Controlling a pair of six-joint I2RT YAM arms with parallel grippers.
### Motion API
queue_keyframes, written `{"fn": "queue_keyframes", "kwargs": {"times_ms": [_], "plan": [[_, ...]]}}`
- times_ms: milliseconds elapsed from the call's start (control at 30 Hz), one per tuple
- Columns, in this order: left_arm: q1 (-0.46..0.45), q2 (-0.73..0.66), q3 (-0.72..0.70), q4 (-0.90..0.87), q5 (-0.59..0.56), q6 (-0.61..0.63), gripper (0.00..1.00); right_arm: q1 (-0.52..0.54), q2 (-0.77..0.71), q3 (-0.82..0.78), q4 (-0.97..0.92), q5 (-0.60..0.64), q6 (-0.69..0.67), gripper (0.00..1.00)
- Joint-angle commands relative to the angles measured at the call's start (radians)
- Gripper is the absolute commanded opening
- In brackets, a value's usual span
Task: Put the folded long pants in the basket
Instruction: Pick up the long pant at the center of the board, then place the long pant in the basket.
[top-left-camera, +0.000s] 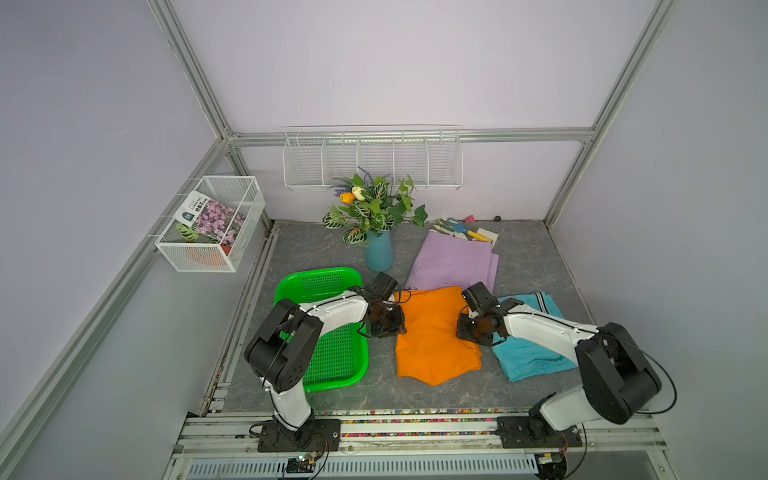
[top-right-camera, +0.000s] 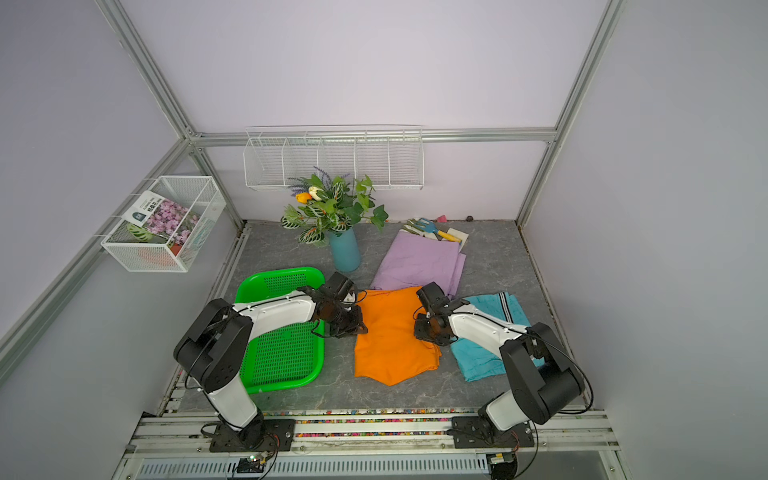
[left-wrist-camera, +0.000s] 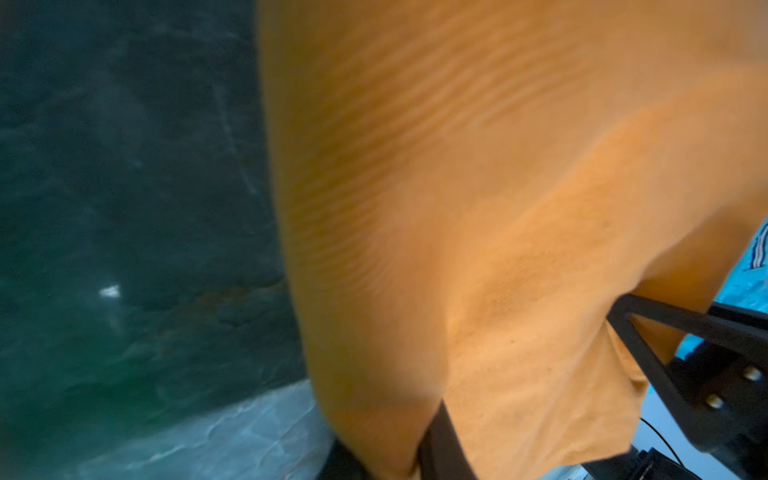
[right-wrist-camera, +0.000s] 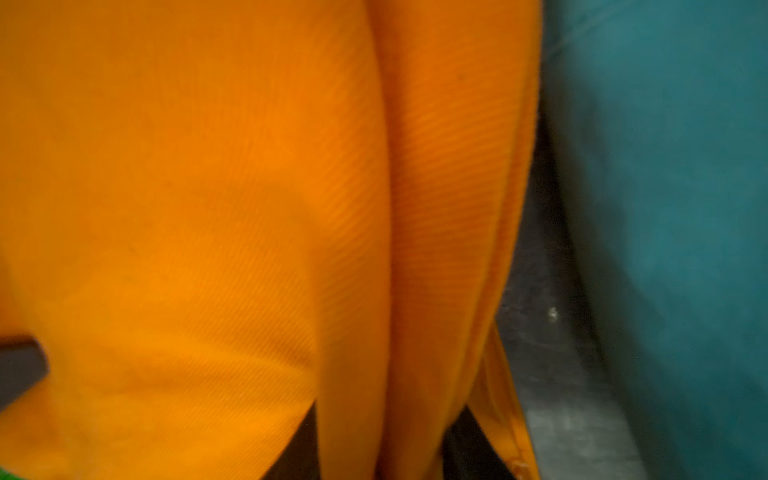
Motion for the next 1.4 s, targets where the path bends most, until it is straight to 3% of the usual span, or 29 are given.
{"fn": "queue_keyframes", "kwargs": {"times_ms": [0,67,267,533,1100,1367], "plan": [[-0.006,0.046,0.003,-0.027,0.022,0.011,0.0,-0.001,0.097,-0.081,0.018,0.01,0.008,0.13],[-0.007,0.04,0.006,-0.032,0.009,0.013,0.0,-0.001,0.084,-0.094,0.042,-0.001,0.006,0.0],[-0.007,-0.021,0.027,-0.043,-0.029,0.014,0.0,-0.001,0.011,-0.092,0.029,0.018,-0.009,0.0],[-0.007,-0.105,0.171,-0.067,0.022,0.011,0.0,-0.001,-0.125,0.01,-0.081,0.029,-0.073,0.0],[-0.007,-0.219,0.233,-0.095,0.087,-0.023,0.0,0.001,-0.062,0.038,0.02,-0.095,-0.065,0.0],[0.024,-0.305,0.233,-0.122,0.148,0.004,0.0,0.075,-0.047,0.116,0.041,-0.085,-0.067,0.0]]}}
